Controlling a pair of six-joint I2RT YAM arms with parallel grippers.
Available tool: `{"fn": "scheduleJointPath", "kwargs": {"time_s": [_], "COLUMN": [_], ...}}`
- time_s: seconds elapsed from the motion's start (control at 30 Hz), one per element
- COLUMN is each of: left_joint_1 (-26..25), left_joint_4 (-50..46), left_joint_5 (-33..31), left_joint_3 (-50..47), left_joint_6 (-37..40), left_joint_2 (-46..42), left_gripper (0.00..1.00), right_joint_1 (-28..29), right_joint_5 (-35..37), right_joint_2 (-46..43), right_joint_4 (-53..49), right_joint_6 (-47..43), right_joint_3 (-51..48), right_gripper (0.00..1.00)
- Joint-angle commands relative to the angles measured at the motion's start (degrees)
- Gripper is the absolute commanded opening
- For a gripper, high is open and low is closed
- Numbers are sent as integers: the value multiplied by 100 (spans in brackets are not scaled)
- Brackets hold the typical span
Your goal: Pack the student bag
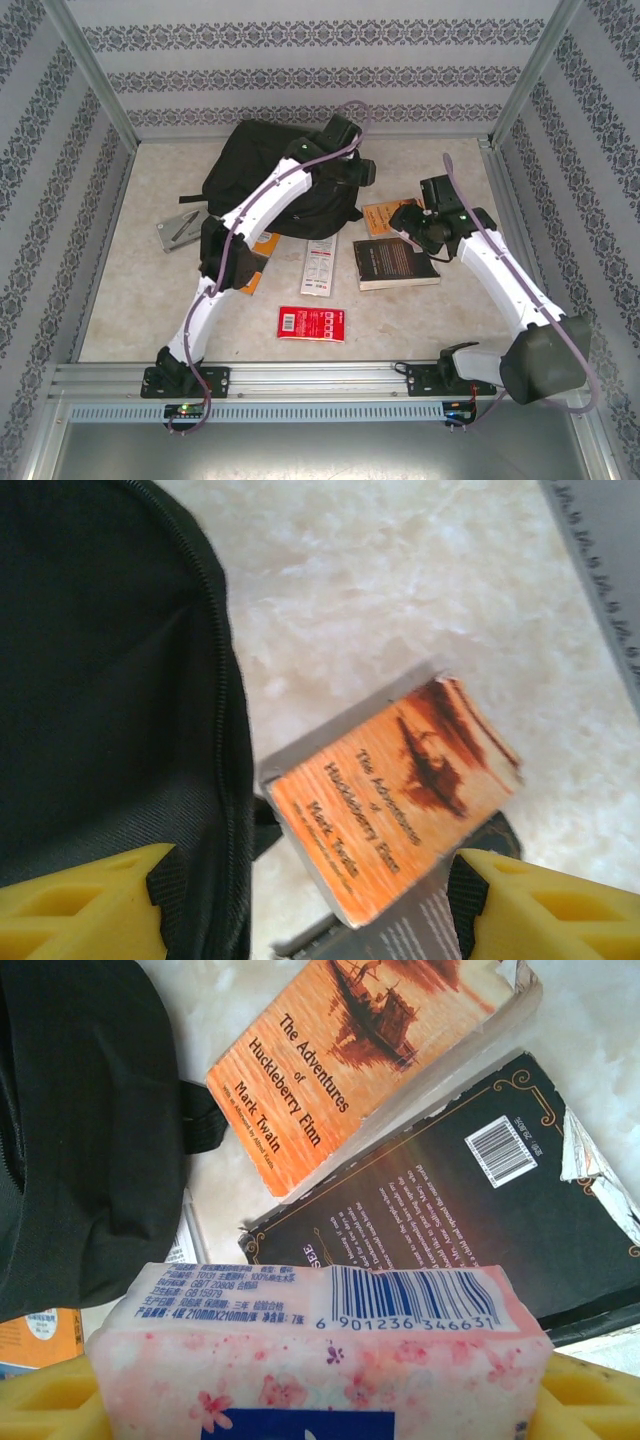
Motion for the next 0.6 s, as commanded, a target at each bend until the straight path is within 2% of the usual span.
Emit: {"fn": "scheduleJointPath", "kwargs": {"time_s": [0.0,0.13,0.37,0.43,0.57], "left_joint_1": [-37,-99,-127,-122,-85], "left_joint_4": [-214,-105,-143,-174,-140], "left_joint_5": [-853,-1392,-1823,-2030,-2115], "left_joint_3": [259,292,380,402,405], "left_joint_6": [-45,110,247,323,308], "left_joint_2": [133,330,706,782,751], "left_gripper": [72,71,68,61,37], "right_joint_1": [-91,-116,-128,-129,-97], "right_joint_5": [-223,-326,-636,-683,-737], "right_joint_2": [-247,-365,-433,-478,-566], "right_joint_4": [282,437,710,786,861], "right_joint_6": [-112,-175,-232,-250,-293], "right_joint_3": [-193,-366,-656,-753,-859], "right_gripper": [69,69,68,67,63]}}
